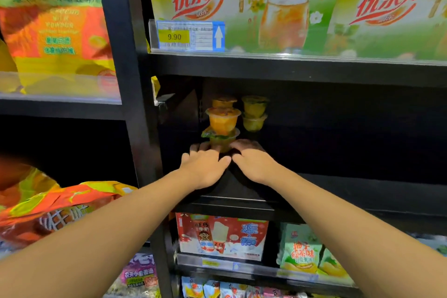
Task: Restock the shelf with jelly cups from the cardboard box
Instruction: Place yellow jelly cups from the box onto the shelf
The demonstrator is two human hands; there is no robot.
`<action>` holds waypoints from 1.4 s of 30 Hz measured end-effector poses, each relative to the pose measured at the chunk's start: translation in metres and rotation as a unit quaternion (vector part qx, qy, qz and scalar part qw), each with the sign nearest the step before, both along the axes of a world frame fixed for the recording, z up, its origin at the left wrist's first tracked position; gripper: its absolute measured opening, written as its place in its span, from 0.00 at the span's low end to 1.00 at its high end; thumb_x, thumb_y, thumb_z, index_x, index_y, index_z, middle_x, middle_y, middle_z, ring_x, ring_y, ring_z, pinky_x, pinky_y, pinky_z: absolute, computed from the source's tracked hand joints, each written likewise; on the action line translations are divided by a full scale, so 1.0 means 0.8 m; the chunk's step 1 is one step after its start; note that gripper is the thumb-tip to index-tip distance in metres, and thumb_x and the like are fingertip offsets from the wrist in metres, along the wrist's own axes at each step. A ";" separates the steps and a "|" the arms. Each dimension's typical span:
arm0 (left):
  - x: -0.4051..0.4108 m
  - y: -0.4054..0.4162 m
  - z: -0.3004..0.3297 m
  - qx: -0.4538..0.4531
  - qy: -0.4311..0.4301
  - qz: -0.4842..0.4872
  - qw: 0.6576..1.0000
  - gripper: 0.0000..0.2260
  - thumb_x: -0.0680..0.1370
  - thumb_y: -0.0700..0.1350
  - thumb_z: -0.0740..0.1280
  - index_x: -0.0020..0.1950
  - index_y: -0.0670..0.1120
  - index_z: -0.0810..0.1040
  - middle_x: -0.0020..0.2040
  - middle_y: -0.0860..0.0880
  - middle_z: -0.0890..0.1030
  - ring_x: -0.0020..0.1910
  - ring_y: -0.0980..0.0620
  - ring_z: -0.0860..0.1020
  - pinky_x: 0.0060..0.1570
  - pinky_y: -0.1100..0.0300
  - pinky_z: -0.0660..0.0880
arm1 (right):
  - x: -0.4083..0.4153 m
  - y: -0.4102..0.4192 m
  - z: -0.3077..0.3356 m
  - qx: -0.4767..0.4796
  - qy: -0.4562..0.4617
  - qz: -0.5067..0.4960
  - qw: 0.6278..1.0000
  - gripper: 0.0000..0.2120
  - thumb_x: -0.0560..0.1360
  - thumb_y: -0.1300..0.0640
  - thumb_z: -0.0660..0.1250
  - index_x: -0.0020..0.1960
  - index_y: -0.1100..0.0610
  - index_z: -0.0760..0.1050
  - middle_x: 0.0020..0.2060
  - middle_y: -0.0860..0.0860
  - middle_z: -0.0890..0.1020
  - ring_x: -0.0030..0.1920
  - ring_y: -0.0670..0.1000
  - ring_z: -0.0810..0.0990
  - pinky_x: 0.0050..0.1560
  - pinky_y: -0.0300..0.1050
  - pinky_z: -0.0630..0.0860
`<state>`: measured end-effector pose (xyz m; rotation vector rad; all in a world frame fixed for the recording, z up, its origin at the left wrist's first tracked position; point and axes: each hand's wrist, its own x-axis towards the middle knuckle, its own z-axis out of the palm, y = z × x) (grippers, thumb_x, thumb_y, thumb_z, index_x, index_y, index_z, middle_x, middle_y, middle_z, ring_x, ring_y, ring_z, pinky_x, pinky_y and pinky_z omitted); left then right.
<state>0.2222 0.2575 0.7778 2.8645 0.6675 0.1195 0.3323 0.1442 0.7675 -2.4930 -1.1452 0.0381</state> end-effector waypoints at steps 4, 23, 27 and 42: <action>0.020 0.001 -0.003 -0.022 -0.018 0.014 1.000 0.24 0.84 0.59 0.51 0.76 0.49 0.64 0.76 0.43 0.65 0.73 0.39 0.63 0.69 0.43 0.59 | 0.019 0.017 0.005 0.019 -0.003 -0.016 1.000 0.19 0.83 0.57 0.59 0.74 0.55 0.70 0.72 0.54 0.71 0.70 0.55 0.70 0.69 0.46 0.67; 0.047 0.003 0.011 -0.029 -0.002 0.054 0.998 0.21 0.82 0.54 0.58 0.73 0.48 0.66 0.75 0.46 0.64 0.73 0.42 0.58 0.69 0.48 0.59 | 0.036 0.037 -0.002 0.049 0.029 -0.029 0.998 0.18 0.79 0.56 0.61 0.67 0.49 0.75 0.69 0.50 0.74 0.69 0.54 0.70 0.68 0.55 0.71; 0.026 -0.004 0.008 -0.012 0.005 0.027 1.000 0.24 0.82 0.54 0.58 0.77 0.49 0.61 0.77 0.45 0.60 0.75 0.40 0.56 0.70 0.46 0.59 | 0.023 0.008 -0.001 0.007 0.011 -0.021 1.000 0.20 0.79 0.55 0.62 0.71 0.49 0.72 0.73 0.51 0.69 0.73 0.56 0.66 0.71 0.55 0.68; -0.133 -0.078 -0.001 -0.008 -0.115 -0.127 0.985 0.27 0.82 0.54 0.60 0.80 0.54 0.58 0.79 0.51 0.59 0.78 0.47 0.53 0.74 0.45 0.57 | -0.128 -0.158 0.022 0.070 -0.068 0.038 0.994 0.22 0.82 0.51 0.62 0.75 0.50 0.67 0.72 0.47 0.70 0.72 0.49 0.66 0.71 0.48 0.66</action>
